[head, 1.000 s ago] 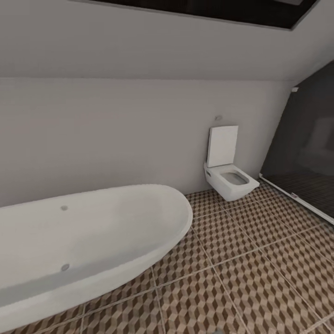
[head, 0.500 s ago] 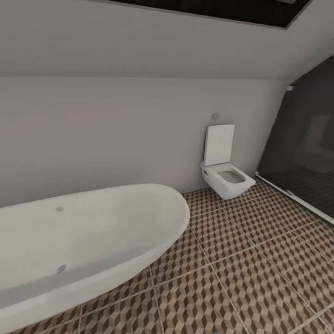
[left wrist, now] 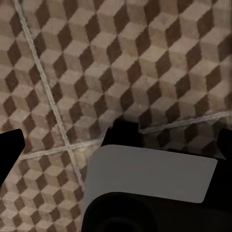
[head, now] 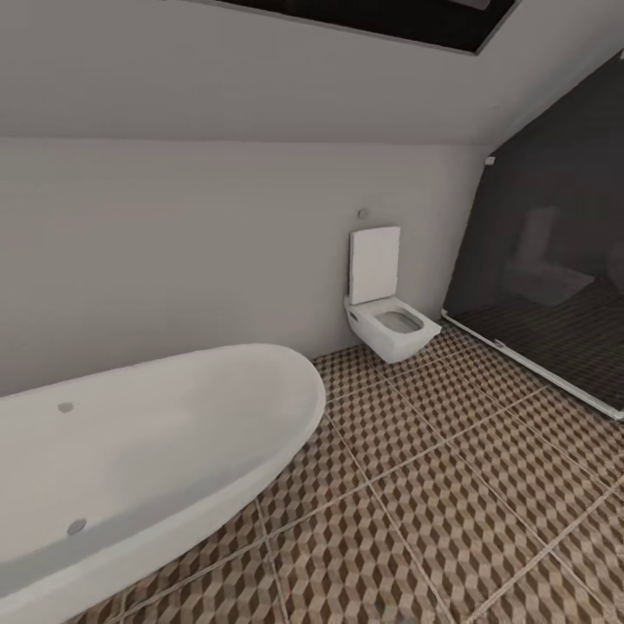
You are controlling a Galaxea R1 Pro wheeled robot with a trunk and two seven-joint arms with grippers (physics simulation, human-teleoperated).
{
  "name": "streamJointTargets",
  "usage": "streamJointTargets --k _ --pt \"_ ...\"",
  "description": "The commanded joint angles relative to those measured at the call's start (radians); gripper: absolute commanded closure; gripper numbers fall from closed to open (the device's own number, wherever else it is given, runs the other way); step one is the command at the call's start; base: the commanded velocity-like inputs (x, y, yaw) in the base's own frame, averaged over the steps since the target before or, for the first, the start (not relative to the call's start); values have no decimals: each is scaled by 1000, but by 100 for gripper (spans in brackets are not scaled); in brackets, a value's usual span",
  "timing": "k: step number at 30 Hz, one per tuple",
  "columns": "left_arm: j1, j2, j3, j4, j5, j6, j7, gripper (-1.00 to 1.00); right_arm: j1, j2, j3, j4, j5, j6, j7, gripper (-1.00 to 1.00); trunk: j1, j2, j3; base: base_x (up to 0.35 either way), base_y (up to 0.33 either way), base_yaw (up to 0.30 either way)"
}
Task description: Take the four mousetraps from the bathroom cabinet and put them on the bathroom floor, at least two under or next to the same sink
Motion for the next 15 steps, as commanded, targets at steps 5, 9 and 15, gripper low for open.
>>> streamJointTargets --k 5,9,15 --pt "-1 2 -8 -5 6 -1 8 -100 -1 0 -6 1 11 -1 -6 -100 0 0 -4 0 0 -270" --pt "-1 2 -8 -5 6 -1 8 -100 -1 0 -6 1 10 -1 -6 -100 0 0 -6 0 0 -271" --pt "-1 2 -7 -5 6 -1 8 -100 -1 0 -6 1 11 -1 -7 -100 0 0 -9 0 0 -272"
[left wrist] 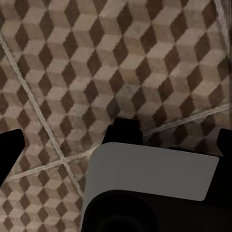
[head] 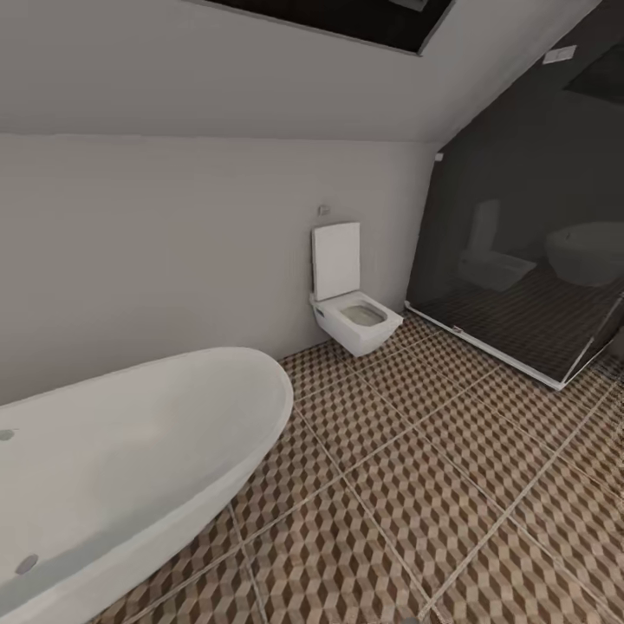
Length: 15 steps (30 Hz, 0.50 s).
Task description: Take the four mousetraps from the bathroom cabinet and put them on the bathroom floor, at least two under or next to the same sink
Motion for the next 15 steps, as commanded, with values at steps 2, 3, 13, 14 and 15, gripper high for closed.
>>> streamJointTargets --k 2,3,13,14,15 --pt "-1 1 -8 -5 6 -1 8 -100 -1 0 -6 1 10 -1 -7 -100 0 0 -2 0 0 -272" --pt "-1 1 -8 -5 6 -1 8 -100 -1 0 -6 1 10 -1 -7 -100 0 0 -2 0 0 -272" --pt "-1 1 -8 -5 6 -1 8 -100 -1 1 -6 1 10 -1 -7 -100 0 0 -8 0 0 -272" --pt "-1 1 -8 -5 6 -1 8 -100 -1 1 -6 1 10 -1 -6 -100 0 0 -8 0 0 -272" --pt "-1 1 -8 -5 6 -1 8 -100 -1 1 -6 1 10 -1 -6 -100 0 0 -9 0 0 -272"
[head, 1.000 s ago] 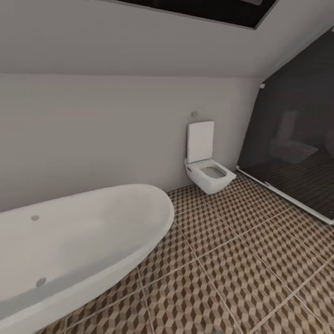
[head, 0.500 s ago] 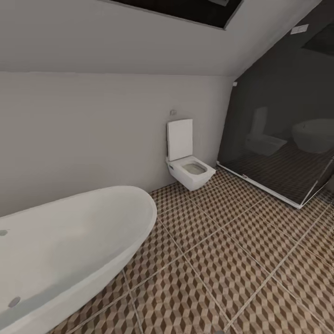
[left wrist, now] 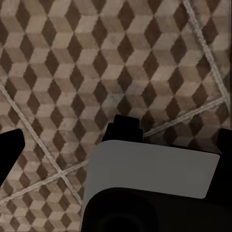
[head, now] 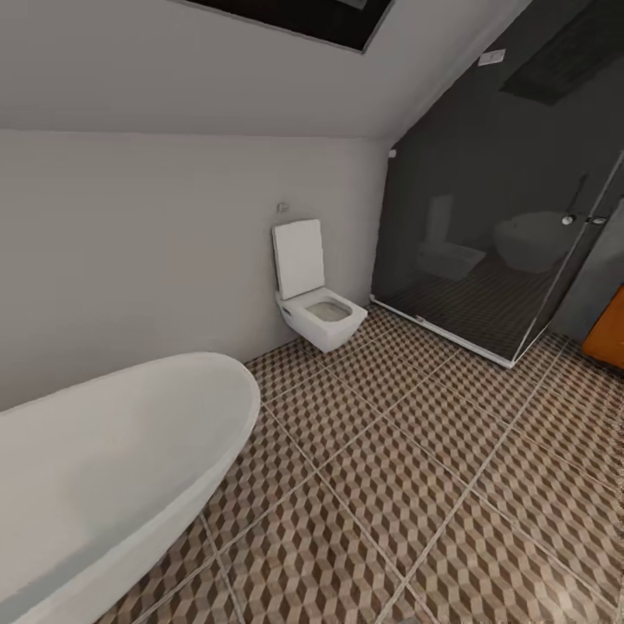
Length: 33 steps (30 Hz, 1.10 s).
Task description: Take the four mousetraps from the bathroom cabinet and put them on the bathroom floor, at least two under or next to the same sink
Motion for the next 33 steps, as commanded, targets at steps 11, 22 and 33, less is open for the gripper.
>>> streamJointTargets --k 11,22,33 --pt "-1 1 -8 -5 6 -1 8 -100 -1 0 -5 1 11 -1 -7 -100 0 0 -7 0 0 -272" --pt "-1 2 -8 -5 6 -1 8 -100 -1 0 -5 1 11 -1 -7 -100 0 0 -13 0 0 -272" --pt "-1 3 -8 -3 6 0 8 -100 -1 0 -5 1 11 -1 -7 -100 0 0 -17 0 0 -274"
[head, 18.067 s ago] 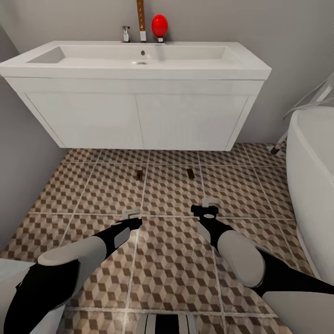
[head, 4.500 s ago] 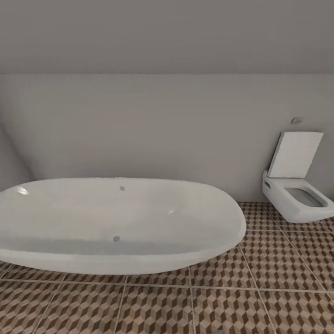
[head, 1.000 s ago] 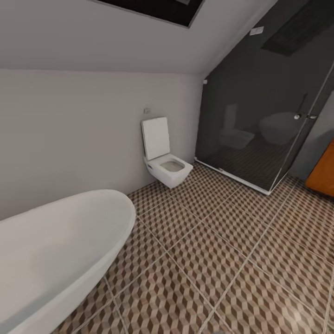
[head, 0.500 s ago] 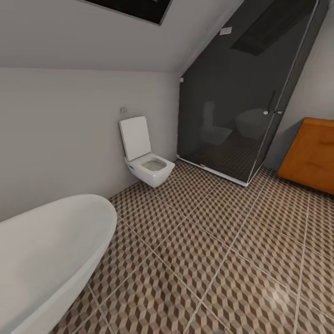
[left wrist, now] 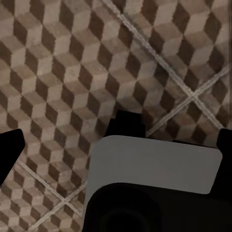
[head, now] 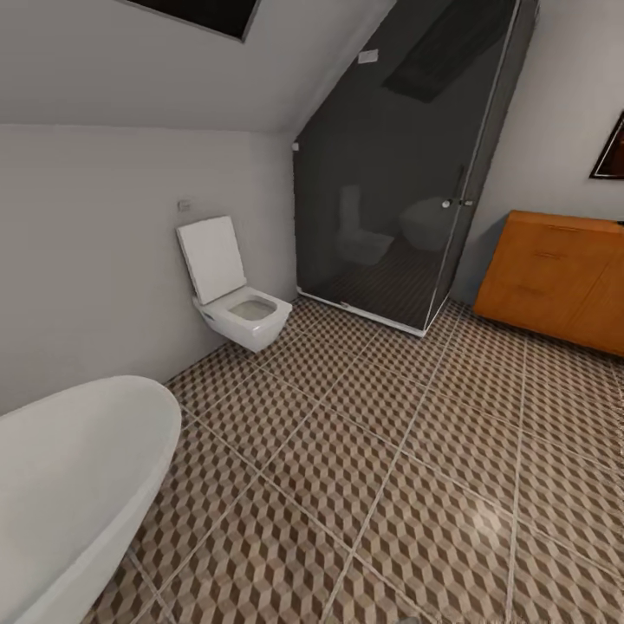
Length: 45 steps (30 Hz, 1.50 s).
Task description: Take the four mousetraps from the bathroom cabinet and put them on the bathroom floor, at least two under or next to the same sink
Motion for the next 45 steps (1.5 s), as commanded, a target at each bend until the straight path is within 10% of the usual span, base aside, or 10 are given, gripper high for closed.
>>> streamJointTargets --k 1,45 --pt "-1 2 -8 -4 6 -1 8 -100 -1 1 -6 1 11 -1 -7 -100 0 0 -1 0 0 -275" --pt "-1 3 -9 -1 6 1 11 -100 -1 -2 -7 1 8 -1 -7 -100 0 0 -4 0 0 -279"
